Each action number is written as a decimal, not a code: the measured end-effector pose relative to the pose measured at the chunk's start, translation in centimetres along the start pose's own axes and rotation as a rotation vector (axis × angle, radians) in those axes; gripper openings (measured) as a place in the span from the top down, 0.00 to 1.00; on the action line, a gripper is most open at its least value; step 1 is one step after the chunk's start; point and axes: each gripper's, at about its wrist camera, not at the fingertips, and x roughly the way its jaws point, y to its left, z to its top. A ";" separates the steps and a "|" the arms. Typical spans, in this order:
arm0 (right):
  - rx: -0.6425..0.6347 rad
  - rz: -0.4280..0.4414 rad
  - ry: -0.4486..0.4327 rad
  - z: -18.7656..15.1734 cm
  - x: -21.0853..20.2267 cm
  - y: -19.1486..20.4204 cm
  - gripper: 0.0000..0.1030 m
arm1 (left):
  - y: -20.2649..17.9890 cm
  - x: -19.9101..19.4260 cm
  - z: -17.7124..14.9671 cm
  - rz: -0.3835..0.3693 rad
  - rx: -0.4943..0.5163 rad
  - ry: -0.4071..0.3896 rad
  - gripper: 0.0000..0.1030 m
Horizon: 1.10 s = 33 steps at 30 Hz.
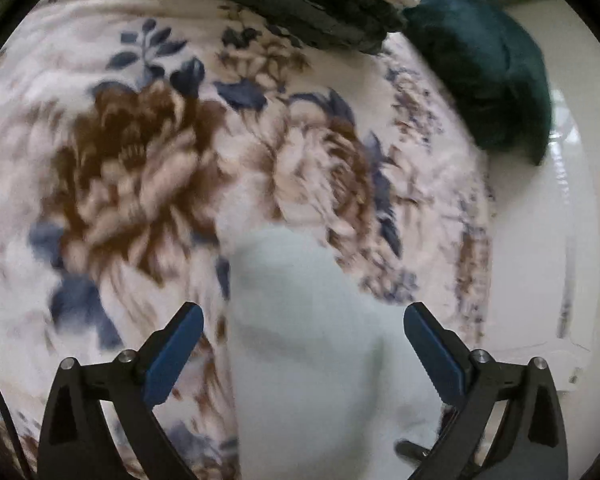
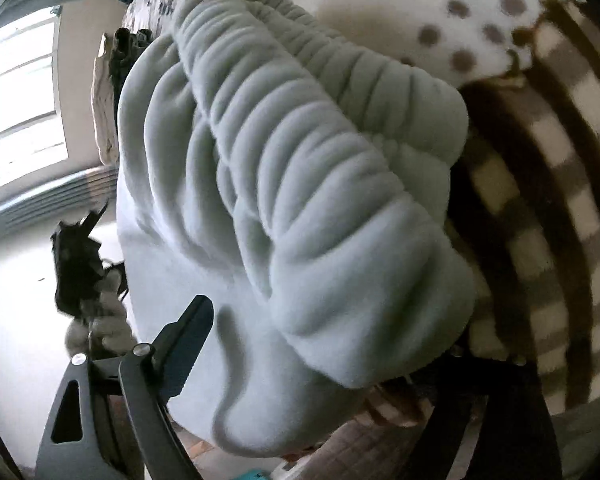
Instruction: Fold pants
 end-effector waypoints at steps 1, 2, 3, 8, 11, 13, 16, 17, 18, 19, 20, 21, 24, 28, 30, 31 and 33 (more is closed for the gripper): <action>0.005 0.003 -0.008 -0.1 -0.2 0.0 0.13 | 0.3 0.0 -0.5 -0.006 -0.014 0.008 0.00; 0.014 0.000 -0.020 -0.8 -0.2 -0.2 0.13 | 0.7 0.2 -1.3 -0.029 -0.039 0.019 0.00; 0.019 -0.003 -0.029 -1.2 -0.4 0.1 0.13 | 1.0 0.6 -2.2 -0.073 -0.052 0.040 0.00; 0.047 -0.016 -0.047 -1.0 -1.7 -0.8 0.10 | 0.8 4.1 -4.8 -0.069 -0.023 0.131 0.00; 0.041 -0.010 0.012 0.4 1.2 -2.1 0.00 | 1.6 5.3 -5.1 -0.112 -0.052 0.128 0.00; 0.046 0.017 0.035 1.4 2.6 -2.7 0.00 | 2.1 5.9 -4.9 -0.132 -0.060 0.137 0.00; 0.085 0.046 0.048 2.3 2.7 -2.9 0.00 | 3.0 7.2 -4.7 -0.196 -0.087 0.172 0.00; 0.091 0.051 0.042 2.3 2.5 -2.9 0.00 | 3.2 7.6 -4.6 -0.223 -0.098 0.186 0.00; 0.098 0.056 0.024 2.5 1.9 -3.1 0.00 | 3.3 7.6 -4.6 -0.230 -0.101 0.189 0.00; 0.099 0.048 0.002 2.2 1.5 -2.9 0.00 | 3.2 7.6 -4.4 -0.234 -0.105 0.191 0.00; 0.089 0.040 -0.025 1.8 0.9 -2.3 0.00 | 3.0 7.4 -4.4 -0.235 -0.102 0.194 0.00; 0.068 0.035 -0.044 1.5 0.4 -1.6 0.00 | 2.7 7.1 -4.2 -0.240 -0.094 0.197 0.00; -0.003 -0.007 -0.105 1.0 -1.1 0.6 0.00 | 2.7 6.5 -4.2 -0.237 -0.075 0.204 0.00; 0.100 0.020 -0.055 2.9 2.1 -2.0 0.00 | 2.7 7.5 -4.6 -0.240 -0.064 0.232 0.00; 0.123 0.049 -0.085 3.3 2.0 -2.1 0.00 | 1.8 7.8 -4.6 -0.244 -0.042 0.208 0.00; 0.103 0.044 -0.097 3.2 1.7 -1.7 0.01 | 1.5 7.7 -4.6 -0.250 -0.038 0.194 0.03; 0.067 0.049 -0.135 2.3 0.4 -1.1 0.14 | 1.0 6.8 -4.6 -0.275 -0.028 0.176 0.13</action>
